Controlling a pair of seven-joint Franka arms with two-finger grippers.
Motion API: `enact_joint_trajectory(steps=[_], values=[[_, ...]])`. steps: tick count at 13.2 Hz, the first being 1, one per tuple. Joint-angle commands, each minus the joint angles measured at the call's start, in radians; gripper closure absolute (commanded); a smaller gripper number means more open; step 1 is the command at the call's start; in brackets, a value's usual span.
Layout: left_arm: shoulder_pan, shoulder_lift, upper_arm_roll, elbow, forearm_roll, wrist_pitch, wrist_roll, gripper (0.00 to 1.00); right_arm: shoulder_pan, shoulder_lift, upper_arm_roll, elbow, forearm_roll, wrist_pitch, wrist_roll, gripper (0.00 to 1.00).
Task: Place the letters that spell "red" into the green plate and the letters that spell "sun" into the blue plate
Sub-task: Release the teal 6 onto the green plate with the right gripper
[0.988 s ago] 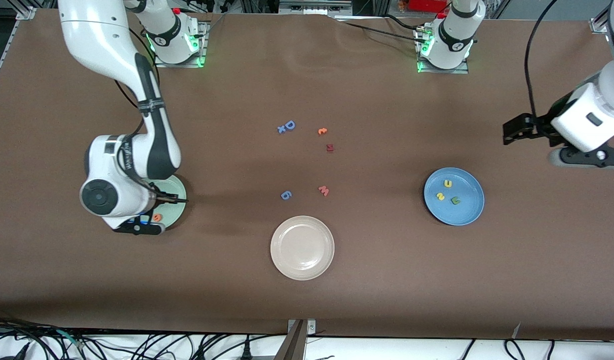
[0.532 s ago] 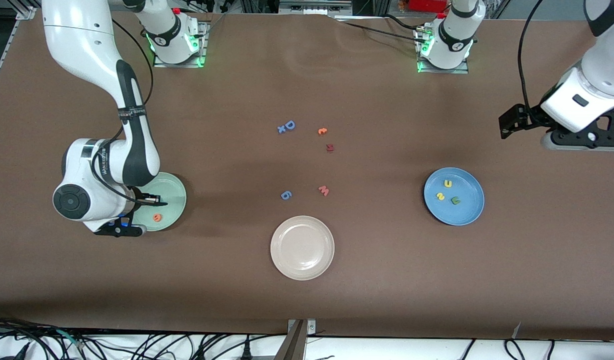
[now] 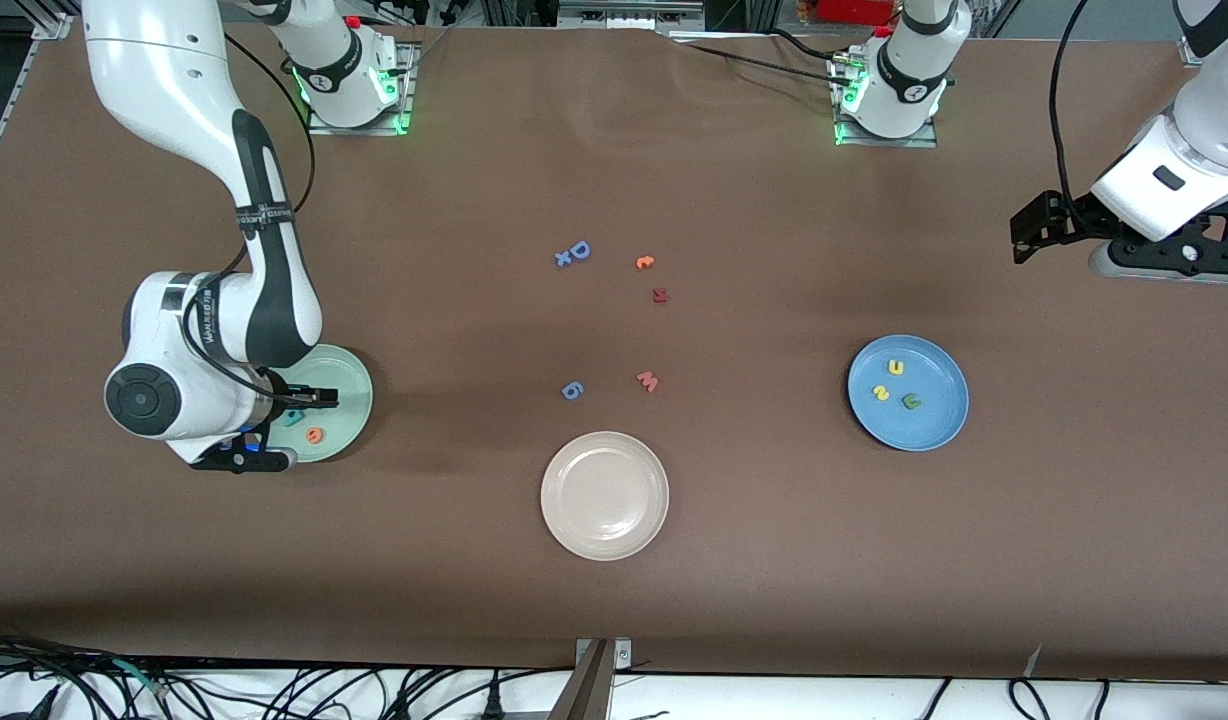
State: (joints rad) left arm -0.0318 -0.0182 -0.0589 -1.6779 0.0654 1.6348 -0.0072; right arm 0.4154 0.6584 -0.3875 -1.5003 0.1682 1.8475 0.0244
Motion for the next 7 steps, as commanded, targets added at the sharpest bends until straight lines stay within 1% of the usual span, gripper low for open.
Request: enact_joint_trajectory(steps=[1,7], values=[[-0.014,-0.009,0.045,-0.014,-0.03,0.017,0.03,0.0,0.002,-0.039,0.002,0.011,-0.001,-0.056,-0.006,0.0],[-0.016,-0.006,0.045,-0.005,-0.027,0.011,0.03,0.0,0.005,-0.108,0.007,0.011,-0.001,-0.134,-0.006,0.0]])
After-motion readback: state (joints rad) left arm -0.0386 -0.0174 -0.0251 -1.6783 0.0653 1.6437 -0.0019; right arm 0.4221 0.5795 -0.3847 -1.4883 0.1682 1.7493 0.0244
